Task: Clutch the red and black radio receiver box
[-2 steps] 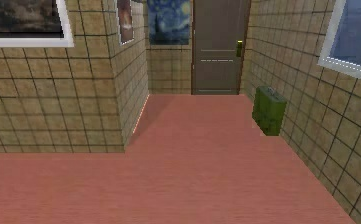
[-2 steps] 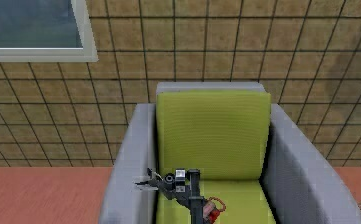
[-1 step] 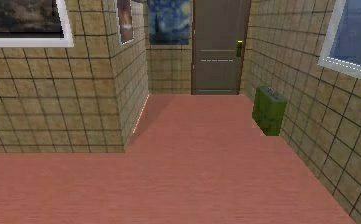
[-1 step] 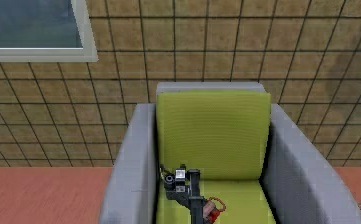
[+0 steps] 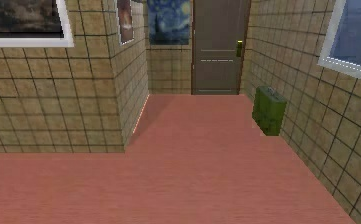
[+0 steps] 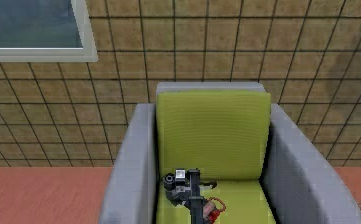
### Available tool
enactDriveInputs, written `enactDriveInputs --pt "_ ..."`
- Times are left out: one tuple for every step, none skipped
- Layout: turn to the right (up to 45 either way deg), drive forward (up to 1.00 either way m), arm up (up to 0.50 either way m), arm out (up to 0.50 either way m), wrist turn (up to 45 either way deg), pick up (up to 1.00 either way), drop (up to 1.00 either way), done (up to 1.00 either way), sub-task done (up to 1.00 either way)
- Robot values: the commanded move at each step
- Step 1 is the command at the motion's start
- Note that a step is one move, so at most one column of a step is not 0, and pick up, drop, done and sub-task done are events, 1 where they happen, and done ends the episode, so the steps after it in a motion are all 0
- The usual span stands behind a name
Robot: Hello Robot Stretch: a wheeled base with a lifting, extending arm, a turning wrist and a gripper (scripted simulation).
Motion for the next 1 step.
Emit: enactDriveInputs --pt "0.0 0.0 0.0 0.0 15.0 0.0 0.0 0.0 0.0"
